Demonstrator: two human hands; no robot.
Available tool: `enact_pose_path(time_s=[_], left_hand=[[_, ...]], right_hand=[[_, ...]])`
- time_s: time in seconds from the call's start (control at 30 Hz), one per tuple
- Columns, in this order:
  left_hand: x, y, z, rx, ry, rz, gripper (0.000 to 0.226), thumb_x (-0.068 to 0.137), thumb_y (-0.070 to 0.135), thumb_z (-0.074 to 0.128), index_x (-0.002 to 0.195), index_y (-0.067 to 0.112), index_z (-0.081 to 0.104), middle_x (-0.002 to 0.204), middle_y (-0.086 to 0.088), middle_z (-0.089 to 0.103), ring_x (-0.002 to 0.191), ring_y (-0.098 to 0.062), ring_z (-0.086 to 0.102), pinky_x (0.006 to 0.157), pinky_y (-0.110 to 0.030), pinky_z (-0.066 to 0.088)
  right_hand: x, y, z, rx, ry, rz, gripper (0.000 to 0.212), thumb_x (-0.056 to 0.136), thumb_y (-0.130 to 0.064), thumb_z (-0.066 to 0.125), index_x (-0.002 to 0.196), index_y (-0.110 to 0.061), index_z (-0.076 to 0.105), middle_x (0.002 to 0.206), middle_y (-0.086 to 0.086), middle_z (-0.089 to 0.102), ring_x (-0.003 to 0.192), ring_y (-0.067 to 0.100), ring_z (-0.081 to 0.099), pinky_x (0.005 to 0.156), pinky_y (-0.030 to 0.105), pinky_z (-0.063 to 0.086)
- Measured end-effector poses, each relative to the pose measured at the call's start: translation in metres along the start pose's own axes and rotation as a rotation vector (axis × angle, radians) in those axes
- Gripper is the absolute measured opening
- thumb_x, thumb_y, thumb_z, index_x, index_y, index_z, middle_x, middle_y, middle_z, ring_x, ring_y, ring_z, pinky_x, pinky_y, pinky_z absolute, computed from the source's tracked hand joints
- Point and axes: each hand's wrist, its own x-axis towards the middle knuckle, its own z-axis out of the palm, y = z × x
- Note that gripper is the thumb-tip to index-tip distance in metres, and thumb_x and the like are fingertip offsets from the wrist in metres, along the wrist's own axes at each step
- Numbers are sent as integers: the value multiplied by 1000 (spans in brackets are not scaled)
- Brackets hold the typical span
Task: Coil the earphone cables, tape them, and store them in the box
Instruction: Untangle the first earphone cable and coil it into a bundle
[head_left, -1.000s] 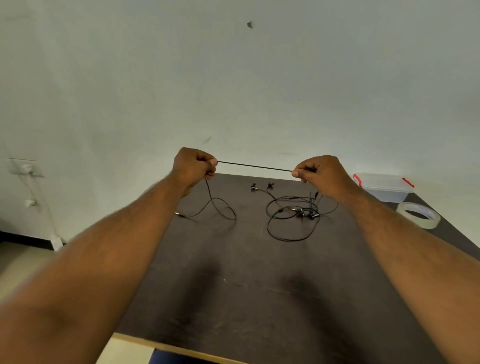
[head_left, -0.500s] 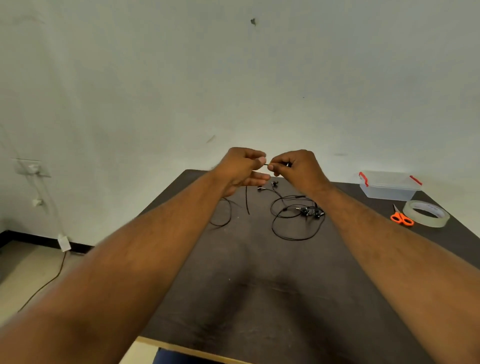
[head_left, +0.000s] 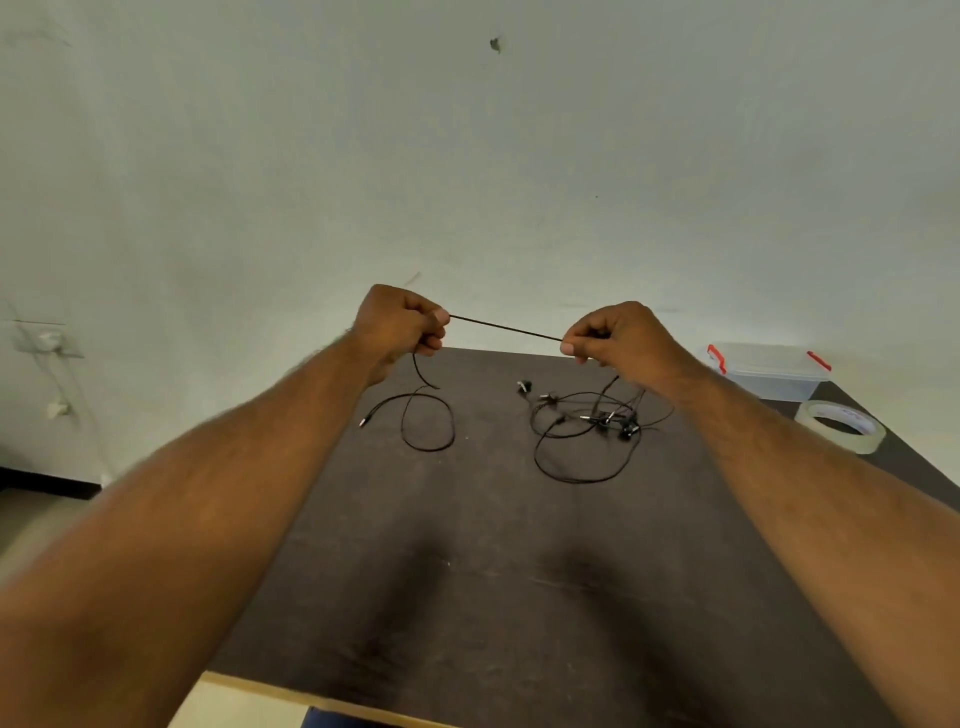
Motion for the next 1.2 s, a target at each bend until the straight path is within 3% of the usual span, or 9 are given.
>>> enact_pose_path(time_s=[0.1,0.27,0.57,0.63,0.73,0.8,0.9,1.03,1.2], left_hand=[[4,-3,-9,-14,67,-8,8,88,5,68,81,2,68,75,-12,67,61,-18,63,57,-26,58],[13,-11,-26,14,84,-8,9,87,4,68,78,4,68,74,-12,67,61,-19,64,55,-25,55],[18,-28,-39,66,200,-78,6,88,1,66,83,-2,67,86,-21,68,57,-23,66,48,-25,54],[13,-26,-30,30,165,-117,12,87,1,66,99,-2,66,104,-22,67,61,-26,69,49,-28,56],[1,-10,-3,-25,76,-105,53,90,4,65,139,5,46,142,-14,46,69,-32,71,57,-37,61],[-11,7,22,-78,-27,-28,53,94,8,60,143,9,41,149,-9,38,71,-33,72,61,-38,61],[-27,26,54,-160,-230,34,39,96,17,58,133,6,53,128,-5,57,78,-30,73,70,-38,61],[-25,26,60,-32,-216,162,11,89,11,68,94,1,71,86,-14,73,79,-24,73,75,-34,61],[-12,22,45,434,-194,386,7,88,10,67,87,9,73,77,-3,71,65,-12,69,71,-30,59]], right_hand=[[2,1,-3,-60,-42,20,6,85,-17,71,87,-11,74,68,0,68,52,-3,54,56,15,42],[0,3,-13,38,-73,82,10,85,-18,72,88,-9,74,68,4,69,53,16,44,51,23,38],[4,5,-19,-63,74,57,9,86,-19,71,85,-11,76,68,-1,69,48,-4,53,59,20,42],[7,-3,-12,-44,102,20,7,86,-18,70,84,-15,75,68,-4,69,52,-6,55,62,19,44],[14,-16,0,-32,102,-24,7,86,-18,70,87,-14,76,69,-4,70,56,-8,57,63,16,44],[16,-23,8,-38,79,-47,8,86,-18,70,88,-14,76,70,-2,70,55,-7,56,60,11,43],[16,-32,16,-64,52,-87,9,86,-21,70,85,-15,76,69,-2,70,56,-4,56,60,13,43],[13,-35,17,-66,40,-109,10,87,-20,69,83,-14,76,67,-5,69,57,-6,58,60,12,42],[12,-32,11,-89,-64,6,12,83,-24,73,83,-12,75,65,-3,68,50,-6,52,56,18,39]])
